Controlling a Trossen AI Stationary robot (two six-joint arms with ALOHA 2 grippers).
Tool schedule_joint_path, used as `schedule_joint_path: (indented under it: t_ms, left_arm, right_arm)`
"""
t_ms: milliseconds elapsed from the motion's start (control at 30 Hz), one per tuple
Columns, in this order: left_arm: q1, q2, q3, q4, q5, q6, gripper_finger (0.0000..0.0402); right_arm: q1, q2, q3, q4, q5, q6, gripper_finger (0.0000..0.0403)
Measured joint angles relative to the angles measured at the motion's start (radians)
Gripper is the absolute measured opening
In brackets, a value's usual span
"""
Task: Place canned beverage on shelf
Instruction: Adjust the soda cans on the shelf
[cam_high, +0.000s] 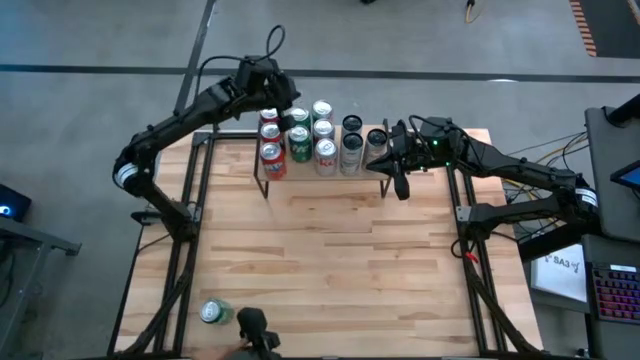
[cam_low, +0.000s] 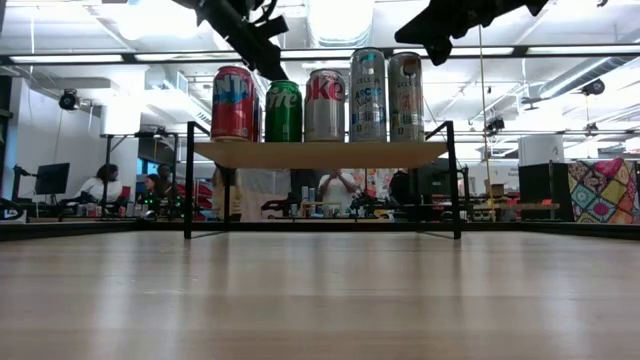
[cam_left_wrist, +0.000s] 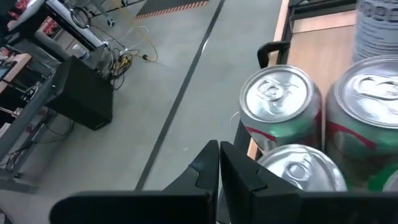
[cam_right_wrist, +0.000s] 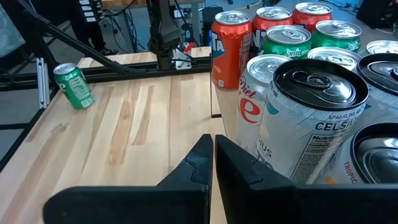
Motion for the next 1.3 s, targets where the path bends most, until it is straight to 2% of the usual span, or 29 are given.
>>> schedule_joint_path:
  t_ms: [267, 667, 1300]
  left_arm:
    - [0.016, 0.055, 0.03, -0.049, -0.002, 0.002, 0.0]
    - [0.014, 0.057, 0.032, -0.138, -0.002, -0.02, 0.0]
    - [-0.027, 0.05, 0.032, -0.189, -0.002, -0.028, 0.0]
  right_arm:
    - [0.0, 0.0, 0.0, 0.0, 0.001, -0.001, 0.0009]
    - [0.0, 0.0, 0.0, -0.001, 0.002, -0.003, 0.0009]
    - [0.0, 0.0, 0.0, -0.001, 0.001, -0.003, 0.0009]
